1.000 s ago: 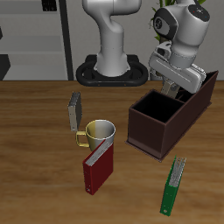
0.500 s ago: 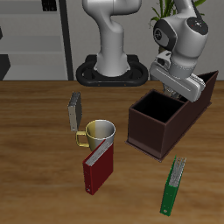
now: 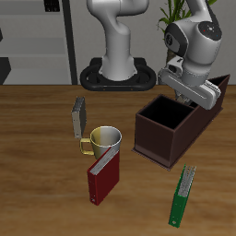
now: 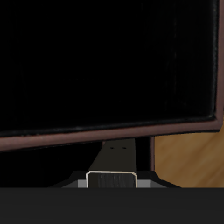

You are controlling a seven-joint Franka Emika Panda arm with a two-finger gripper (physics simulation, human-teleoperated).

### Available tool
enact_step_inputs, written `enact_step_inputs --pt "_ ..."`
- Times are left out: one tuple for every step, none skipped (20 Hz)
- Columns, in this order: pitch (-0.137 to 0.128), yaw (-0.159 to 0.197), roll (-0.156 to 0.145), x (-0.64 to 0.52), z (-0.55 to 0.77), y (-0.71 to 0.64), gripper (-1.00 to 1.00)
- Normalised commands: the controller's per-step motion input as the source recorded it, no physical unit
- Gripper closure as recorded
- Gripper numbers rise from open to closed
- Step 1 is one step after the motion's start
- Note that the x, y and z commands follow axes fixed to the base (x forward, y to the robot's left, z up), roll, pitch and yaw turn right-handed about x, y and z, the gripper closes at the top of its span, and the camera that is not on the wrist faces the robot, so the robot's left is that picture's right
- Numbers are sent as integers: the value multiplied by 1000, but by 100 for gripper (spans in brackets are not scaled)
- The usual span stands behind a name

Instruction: Place the right yellow book into the left desk caddy's front compartment

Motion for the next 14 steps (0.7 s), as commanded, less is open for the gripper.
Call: enact_step_inputs --pt "4 6 15 -13 -16 17 -100" --pt "36 -32 4 -27 -59 -114 -100" --pt "18 -6 -4 -38 3 -45 -100" --pt "-12 19 -26 -43 21 -143 -100" --pt "27 -25 10 -32 -40 -35 -100" --pt "13 0 8 12 -8 -9 -100" --pt "22 1 21 6 -32 -34 -100" --pt "10 11 14 -27 -39 -26 -100" --pt "-10 15 1 -22 -13 -75 -100" --pt "-10 8 11 -19 2 -121 -100" --pt "4 -2 5 -39 11 -75 -100" --pt "-2 5 24 -98 37 -139 -100" --pt "-5 29 24 -159 27 -169 -100" --pt "-7 17 26 -205 15 -210 -100"
